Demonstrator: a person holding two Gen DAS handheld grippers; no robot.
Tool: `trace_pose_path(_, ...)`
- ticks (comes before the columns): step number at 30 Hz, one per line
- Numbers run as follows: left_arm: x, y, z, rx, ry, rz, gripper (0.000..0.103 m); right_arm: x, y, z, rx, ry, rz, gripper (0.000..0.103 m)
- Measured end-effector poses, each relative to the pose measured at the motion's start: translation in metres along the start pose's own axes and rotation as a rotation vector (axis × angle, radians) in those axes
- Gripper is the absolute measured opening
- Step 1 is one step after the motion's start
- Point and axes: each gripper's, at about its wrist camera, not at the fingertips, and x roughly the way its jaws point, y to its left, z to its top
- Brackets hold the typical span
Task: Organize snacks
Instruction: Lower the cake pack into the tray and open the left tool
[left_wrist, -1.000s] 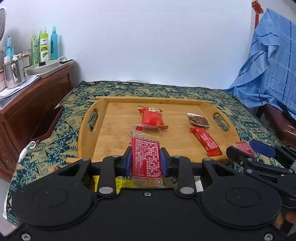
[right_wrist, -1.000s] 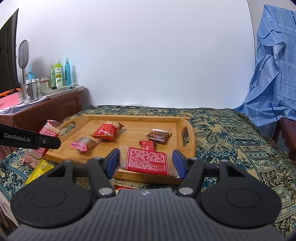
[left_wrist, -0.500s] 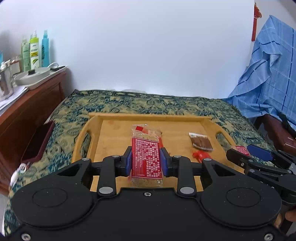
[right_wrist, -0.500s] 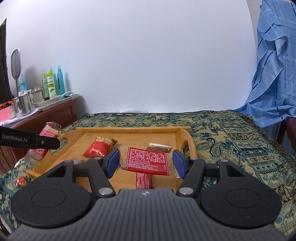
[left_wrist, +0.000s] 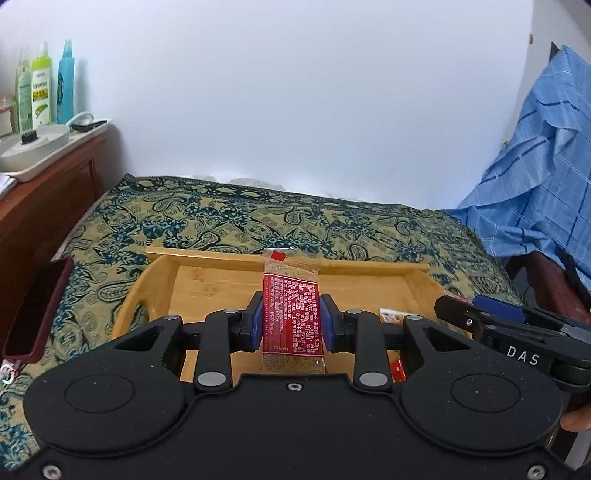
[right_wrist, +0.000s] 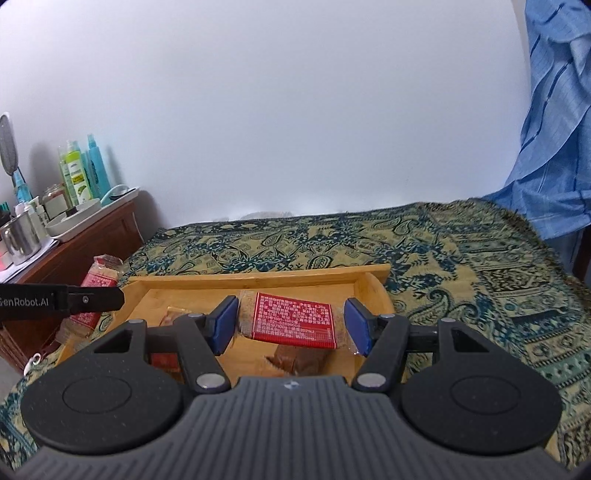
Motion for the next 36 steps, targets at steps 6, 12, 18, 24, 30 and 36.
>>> trace_pose_path(6, 0.034, 0.005, 0.014, -0.018, 0.034, 0.000, 0.028, 0.032, -0.005, 0.019, 0.031, 0.053, 0.013, 0.065)
trace_pose_path(12, 0.072, 0.009, 0.022, -0.051, 0.107, 0.001, 0.028, 0.065, -0.010, 0.028, 0.020, 0.119, 0.026, 0.065)
trace_pose_path(18, 0.103, 0.016, 0.024, -0.124, 0.163, -0.028, 0.028, 0.092, -0.016, 0.026, 0.014, 0.184, 0.024, 0.065)
trace_pose_path(24, 0.120, 0.013, 0.025, -0.119, 0.182, -0.036, 0.029, 0.107, -0.017, 0.023, 0.003, 0.212, -0.005, 0.065)
trace_pose_path(30, 0.130, 0.011, 0.022, -0.118, 0.204, -0.033, 0.023, 0.114, -0.013, 0.022, -0.014, 0.223, -0.010, 0.065)
trace_pose_path(36, 0.133, 0.010, 0.021, -0.099, 0.209, -0.025, 0.023, 0.117, -0.008, 0.022, -0.037, 0.230, -0.018, 0.065)
